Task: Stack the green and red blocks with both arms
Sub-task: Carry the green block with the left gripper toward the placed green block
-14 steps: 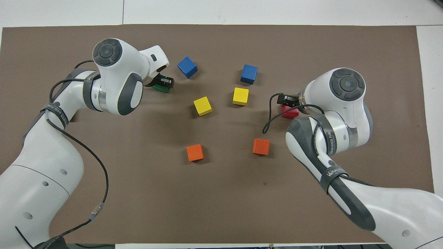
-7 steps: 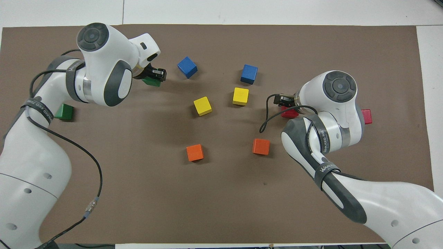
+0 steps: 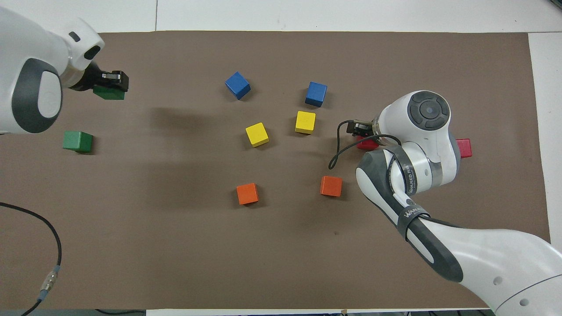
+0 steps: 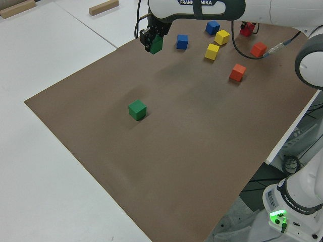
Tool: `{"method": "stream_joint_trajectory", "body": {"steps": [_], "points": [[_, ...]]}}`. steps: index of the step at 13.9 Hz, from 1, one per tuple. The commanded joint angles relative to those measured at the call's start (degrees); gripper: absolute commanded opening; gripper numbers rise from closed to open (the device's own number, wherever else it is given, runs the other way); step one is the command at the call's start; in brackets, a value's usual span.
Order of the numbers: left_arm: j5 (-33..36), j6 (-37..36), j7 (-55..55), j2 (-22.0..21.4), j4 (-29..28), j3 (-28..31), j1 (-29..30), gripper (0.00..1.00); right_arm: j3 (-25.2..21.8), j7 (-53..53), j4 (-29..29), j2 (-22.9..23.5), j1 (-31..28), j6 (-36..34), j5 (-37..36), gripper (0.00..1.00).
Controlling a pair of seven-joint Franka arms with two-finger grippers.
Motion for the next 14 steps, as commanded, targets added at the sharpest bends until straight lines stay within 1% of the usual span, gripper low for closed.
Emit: {"method": "stream_joint_trajectory", "body": {"steps": [1, 2, 3, 4, 5, 7, 8, 10, 11, 14], "points": [[1.8, 0.0, 10.2, -2.5, -4.1, -0.2, 6.6, 0.0, 0.1, -0.2, -0.9, 0.0, 0.0, 1.4, 0.1, 0.93], [1.8, 0.3, 14.7, -2.7, -4.5, -0.2, 9.2, 0.0, 0.1, -0.2, -0.9, 0.0, 0.0, 1.4, 0.1, 0.87], [1.8, 0.5, 17.5, -2.8, -5.0, -0.3, 10.8, 0.0, 0.1, -0.2, -0.9, 0.0, 0.1, 1.4, 0.1, 0.77], [1.8, 1.2, 19.0, -3.1, -6.0, -0.3, 12.2, 0.0, 0.1, -0.2, -0.9, 0.0, 0.1, 1.2, 0.1, 0.7], [1.8, 3.2, 20.2, -3.9, -8.5, -0.3, 13.6, 0.0, 0.1, -0.3, -0.9, 0.0, 0.0, 1.1, 0.1, 0.63], [1.8, 8.9, 21.1, -5.5, -15.0, -0.5, 16.2, 0.0, 0.1, -0.3, -0.5, -0.1, 0.0, 0.6, 0.1, 0.61], [1.6, 10.4, 21.0, -5.9, -16.9, -0.5, 16.5, 0.0, 0.2, -0.3, -0.2, -0.3, 0.0, 0.3, 0.1, 0.61], [0.7, 8.8, 20.6, -5.9, -17.4, -0.6, 16.2, 0.0, 0.3, -0.3, 0.5, -0.9, 0.1, -1.2, 0.1, 0.6], [-1.1, 7.5, 20.6, -6.2, -17.3, -0.6, 16.3, 0.0, 0.3, -0.5, 1.0, -1.6, 0.0, -2.2, 0.1, 0.6], [-1.9, 7.6, 20.5, -6.2, -17.6, -0.6, 15.7, 0.0, 0.2, -6.5, 2.7, -5.1, -1.7, -6.9, 0.1, 0.6]]}}
